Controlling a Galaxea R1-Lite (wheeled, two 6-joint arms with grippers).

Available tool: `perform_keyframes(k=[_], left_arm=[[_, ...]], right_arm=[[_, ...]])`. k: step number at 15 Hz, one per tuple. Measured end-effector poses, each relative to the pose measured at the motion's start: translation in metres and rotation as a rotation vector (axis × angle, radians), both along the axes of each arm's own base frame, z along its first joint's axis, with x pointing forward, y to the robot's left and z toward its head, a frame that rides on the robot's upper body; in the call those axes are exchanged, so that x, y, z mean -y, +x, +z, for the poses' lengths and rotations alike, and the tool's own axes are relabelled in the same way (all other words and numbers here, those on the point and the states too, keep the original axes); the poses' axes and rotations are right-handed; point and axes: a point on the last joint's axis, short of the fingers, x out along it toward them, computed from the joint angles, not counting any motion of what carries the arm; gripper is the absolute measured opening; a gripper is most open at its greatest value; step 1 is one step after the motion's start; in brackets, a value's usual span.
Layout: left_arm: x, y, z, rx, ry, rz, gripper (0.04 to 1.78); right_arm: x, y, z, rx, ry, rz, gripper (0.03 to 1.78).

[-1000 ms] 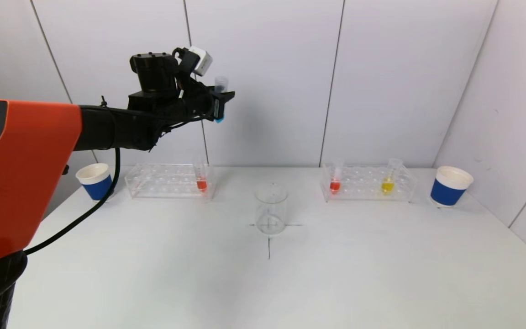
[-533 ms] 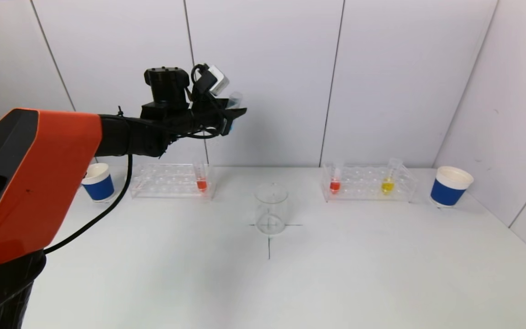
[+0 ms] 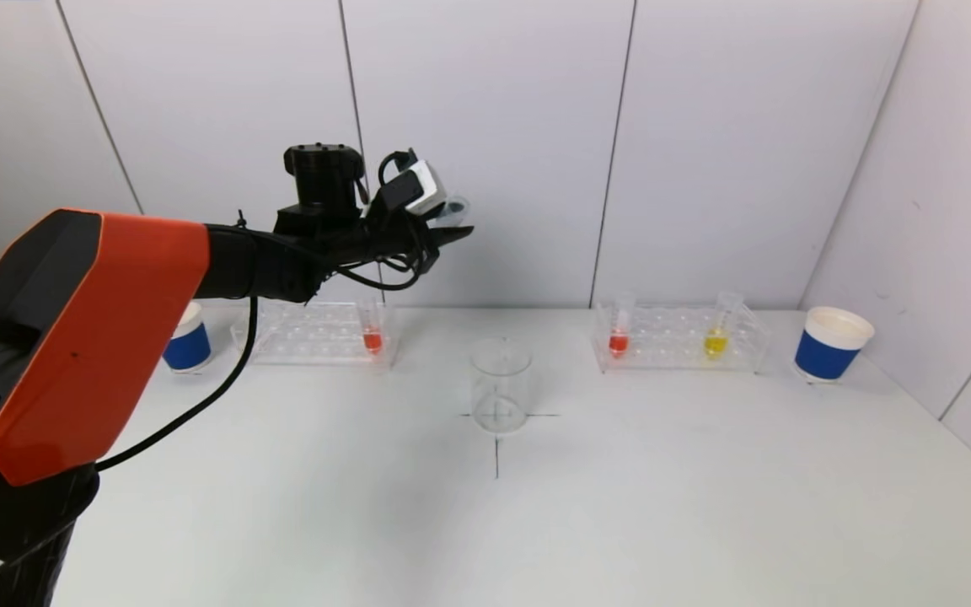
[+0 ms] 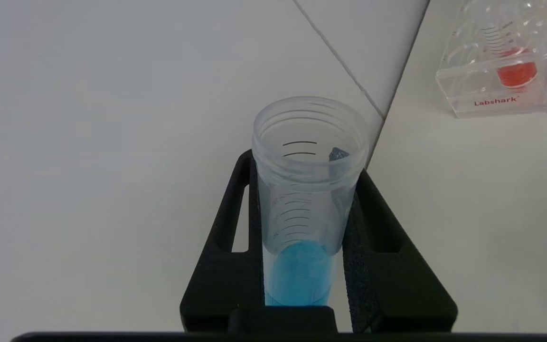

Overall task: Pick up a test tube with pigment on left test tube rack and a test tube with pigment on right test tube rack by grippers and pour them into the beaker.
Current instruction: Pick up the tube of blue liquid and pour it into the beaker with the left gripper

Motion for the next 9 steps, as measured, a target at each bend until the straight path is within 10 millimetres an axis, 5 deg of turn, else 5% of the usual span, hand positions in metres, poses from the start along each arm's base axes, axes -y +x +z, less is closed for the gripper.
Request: perform_keyframes(k=[9], left_arm=[[0.011, -0.007, -0.023, 0.217, 0.038, -0.134, 0.47]], right_arm=[[0.0, 0.0, 0.0, 0.001, 0.0, 0.0, 1.77]])
